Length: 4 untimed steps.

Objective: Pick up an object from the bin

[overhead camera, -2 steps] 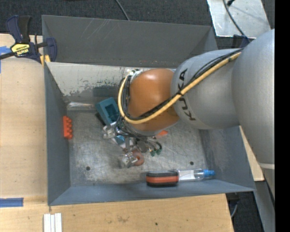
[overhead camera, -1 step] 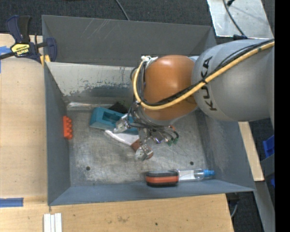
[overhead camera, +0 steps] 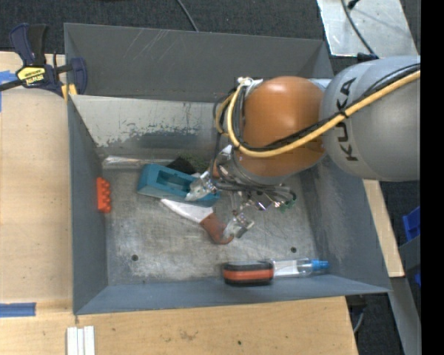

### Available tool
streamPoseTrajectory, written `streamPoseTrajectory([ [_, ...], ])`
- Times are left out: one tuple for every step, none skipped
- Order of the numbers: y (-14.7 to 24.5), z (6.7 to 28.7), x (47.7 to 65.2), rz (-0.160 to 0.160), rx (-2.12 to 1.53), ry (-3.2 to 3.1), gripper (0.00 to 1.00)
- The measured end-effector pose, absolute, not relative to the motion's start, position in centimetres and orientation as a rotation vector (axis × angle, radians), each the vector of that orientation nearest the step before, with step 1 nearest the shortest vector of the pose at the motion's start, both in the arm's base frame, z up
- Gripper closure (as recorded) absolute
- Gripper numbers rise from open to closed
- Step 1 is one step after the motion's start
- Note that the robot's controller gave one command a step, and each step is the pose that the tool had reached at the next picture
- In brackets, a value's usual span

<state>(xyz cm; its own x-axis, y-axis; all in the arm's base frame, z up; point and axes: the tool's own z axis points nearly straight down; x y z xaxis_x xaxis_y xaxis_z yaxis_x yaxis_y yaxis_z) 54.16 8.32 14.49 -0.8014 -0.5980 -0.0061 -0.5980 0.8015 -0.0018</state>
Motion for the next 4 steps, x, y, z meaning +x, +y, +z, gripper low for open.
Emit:
streamPoseTrajectory([
  [7.3,14.2,54.3,0.000,-0.922,3.000,0.00],
  [8.0,13.8,57.5,0.000,-0.622,3.073,0.00],
  [10.0,10.8,60.4,0.001,-1.625,2.664,1.00],
  [10.0,10.8,60.4,0.001,-1.625,2.665,1.00],
])
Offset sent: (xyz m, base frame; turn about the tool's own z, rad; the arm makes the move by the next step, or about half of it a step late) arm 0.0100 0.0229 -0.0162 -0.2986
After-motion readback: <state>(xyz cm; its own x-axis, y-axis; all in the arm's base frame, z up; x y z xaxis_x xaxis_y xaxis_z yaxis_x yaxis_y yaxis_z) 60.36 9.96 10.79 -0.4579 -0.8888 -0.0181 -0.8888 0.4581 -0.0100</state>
